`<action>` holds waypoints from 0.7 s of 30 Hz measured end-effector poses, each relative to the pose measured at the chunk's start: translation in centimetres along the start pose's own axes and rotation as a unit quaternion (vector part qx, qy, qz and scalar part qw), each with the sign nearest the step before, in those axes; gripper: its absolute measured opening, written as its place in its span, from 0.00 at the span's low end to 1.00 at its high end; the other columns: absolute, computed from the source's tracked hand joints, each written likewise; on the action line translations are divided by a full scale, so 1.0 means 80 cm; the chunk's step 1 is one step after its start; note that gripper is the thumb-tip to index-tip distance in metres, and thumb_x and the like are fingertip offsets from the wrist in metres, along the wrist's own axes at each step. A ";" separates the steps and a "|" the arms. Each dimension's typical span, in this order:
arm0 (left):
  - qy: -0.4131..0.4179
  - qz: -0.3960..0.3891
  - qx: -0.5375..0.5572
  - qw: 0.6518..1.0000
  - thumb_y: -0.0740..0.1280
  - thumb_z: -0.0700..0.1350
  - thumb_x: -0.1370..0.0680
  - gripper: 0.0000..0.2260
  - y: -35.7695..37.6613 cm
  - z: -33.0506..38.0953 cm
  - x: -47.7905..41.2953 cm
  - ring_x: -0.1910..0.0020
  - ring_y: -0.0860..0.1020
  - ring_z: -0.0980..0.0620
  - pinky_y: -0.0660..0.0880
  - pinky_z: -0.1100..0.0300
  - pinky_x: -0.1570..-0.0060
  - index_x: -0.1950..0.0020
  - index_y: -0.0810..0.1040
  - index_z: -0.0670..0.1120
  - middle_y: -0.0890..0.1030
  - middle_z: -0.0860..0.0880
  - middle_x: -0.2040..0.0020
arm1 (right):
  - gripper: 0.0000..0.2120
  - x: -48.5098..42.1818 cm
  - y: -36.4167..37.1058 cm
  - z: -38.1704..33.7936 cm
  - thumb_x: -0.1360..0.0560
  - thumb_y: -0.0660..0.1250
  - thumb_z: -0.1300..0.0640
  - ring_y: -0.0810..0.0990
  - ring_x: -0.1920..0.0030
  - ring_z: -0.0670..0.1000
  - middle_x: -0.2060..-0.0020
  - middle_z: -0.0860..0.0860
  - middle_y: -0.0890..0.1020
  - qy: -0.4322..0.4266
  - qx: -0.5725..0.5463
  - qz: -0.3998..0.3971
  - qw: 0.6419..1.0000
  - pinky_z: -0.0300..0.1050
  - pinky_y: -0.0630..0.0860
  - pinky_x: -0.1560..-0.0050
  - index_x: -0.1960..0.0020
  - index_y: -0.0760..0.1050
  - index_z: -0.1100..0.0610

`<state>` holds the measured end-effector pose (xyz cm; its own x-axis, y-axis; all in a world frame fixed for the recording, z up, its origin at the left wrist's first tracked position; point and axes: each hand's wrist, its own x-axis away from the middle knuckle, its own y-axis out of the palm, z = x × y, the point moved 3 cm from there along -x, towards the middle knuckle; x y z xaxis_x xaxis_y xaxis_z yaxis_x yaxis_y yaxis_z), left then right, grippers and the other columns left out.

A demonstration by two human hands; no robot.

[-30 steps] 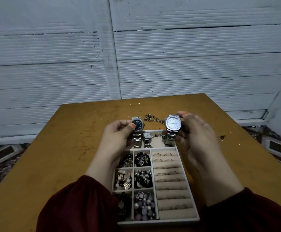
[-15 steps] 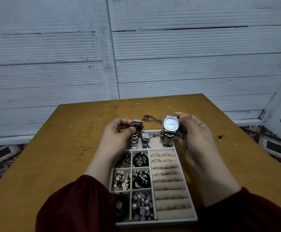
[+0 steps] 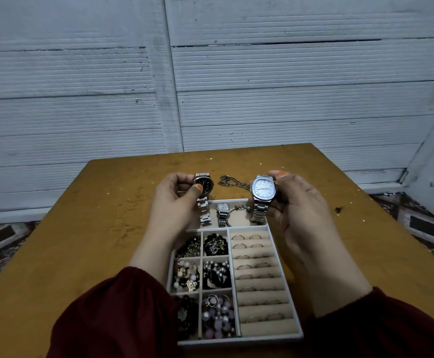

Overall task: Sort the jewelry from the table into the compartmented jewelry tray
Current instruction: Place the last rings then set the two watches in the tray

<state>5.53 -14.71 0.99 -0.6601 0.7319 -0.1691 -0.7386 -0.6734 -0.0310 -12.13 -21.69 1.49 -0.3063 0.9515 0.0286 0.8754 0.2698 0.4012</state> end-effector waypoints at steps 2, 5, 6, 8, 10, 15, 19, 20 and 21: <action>0.004 0.001 0.010 1.000 0.66 0.33 0.24 0.10 -0.002 0.004 0.000 0.49 0.81 0.44 0.78 0.48 0.46 0.55 0.74 0.49 0.80 0.45 0.52 | 0.08 0.000 0.000 -0.001 0.20 0.60 0.59 0.82 0.60 0.58 0.49 0.65 0.82 -0.004 0.003 -0.001 1.000 0.48 0.76 0.58 0.53 0.77 0.56; 0.007 -0.004 0.010 1.000 0.66 0.34 0.24 0.10 0.000 0.007 0.002 0.46 0.80 0.42 0.76 0.44 0.43 0.55 0.74 0.49 0.80 0.45 0.49 | 0.07 0.002 0.001 -0.004 0.20 0.59 0.60 0.81 0.60 0.58 0.49 0.65 0.82 -0.004 0.002 -0.003 1.000 0.42 0.78 0.64 0.51 0.76 0.58; 0.005 -0.010 0.009 1.000 0.66 0.33 0.24 0.10 0.001 0.007 0.003 0.46 0.80 0.42 0.77 0.46 0.45 0.55 0.74 0.49 0.80 0.45 0.50 | 0.07 0.002 0.001 -0.004 0.20 0.59 0.60 0.81 0.61 0.57 0.50 0.65 0.82 -0.003 0.000 -0.003 1.000 0.41 0.78 0.66 0.51 0.76 0.58; 0.001 -0.028 0.013 1.000 0.66 0.32 0.25 0.10 0.003 0.006 0.005 0.51 0.80 0.45 0.80 0.56 0.53 0.55 0.74 0.47 0.80 0.46 0.54 | 0.07 0.002 0.002 -0.005 0.21 0.59 0.61 0.82 0.64 0.56 0.51 0.65 0.82 -0.002 -0.008 0.000 1.000 0.41 0.78 0.67 0.51 0.76 0.59; 0.000 -0.041 0.006 0.999 0.65 0.31 0.25 0.09 0.003 0.005 0.006 0.55 0.79 0.49 0.78 0.66 0.61 0.55 0.74 0.46 0.79 0.46 0.56 | 0.07 0.002 0.002 -0.005 0.21 0.59 0.61 0.82 0.60 0.58 0.49 0.66 0.81 -0.003 -0.004 0.002 1.000 0.43 0.78 0.65 0.51 0.76 0.59; -0.015 -0.053 -0.010 0.998 0.65 0.32 0.25 0.07 0.003 0.006 0.009 0.63 0.75 0.53 0.73 0.71 0.68 0.55 0.73 0.43 0.76 0.45 0.57 | 0.07 0.004 0.001 -0.007 0.21 0.59 0.60 0.80 0.58 0.60 0.47 0.67 0.80 -0.006 0.011 0.007 1.000 0.49 0.72 0.58 0.51 0.76 0.58; -0.029 -0.053 -0.017 0.998 0.65 0.33 0.24 0.06 0.002 0.006 0.008 0.63 0.75 0.55 0.73 0.72 0.67 0.55 0.73 0.43 0.77 0.44 0.57 | 0.07 0.005 0.002 -0.007 0.20 0.59 0.61 0.81 0.59 0.59 0.48 0.67 0.81 -0.004 0.012 0.006 1.000 0.50 0.74 0.57 0.53 0.76 0.58; -0.033 -0.052 -0.020 0.998 0.65 0.34 0.24 0.05 0.001 0.004 0.007 0.60 0.77 0.52 0.75 0.69 0.63 0.55 0.73 0.44 0.78 0.43 0.55 | 0.07 0.005 0.001 -0.007 0.20 0.59 0.60 0.82 0.61 0.58 0.49 0.66 0.81 -0.004 0.013 0.004 1.000 0.49 0.75 0.57 0.53 0.76 0.57; -0.036 -0.051 -0.021 0.998 0.65 0.34 0.25 0.05 0.000 0.003 0.007 0.57 0.78 0.50 0.76 0.65 0.59 0.55 0.74 0.44 0.78 0.43 0.52 | 0.07 0.004 0.001 -0.007 0.21 0.60 0.60 0.82 0.62 0.57 0.49 0.65 0.82 -0.004 0.013 0.004 1.000 0.51 0.75 0.56 0.52 0.76 0.57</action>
<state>5.15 -14.25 1.17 -0.5916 0.8011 -0.0910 -0.7966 -0.5982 -0.0866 -12.37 -21.42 2.08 -0.2973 0.9545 0.0243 0.8871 0.2667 0.3767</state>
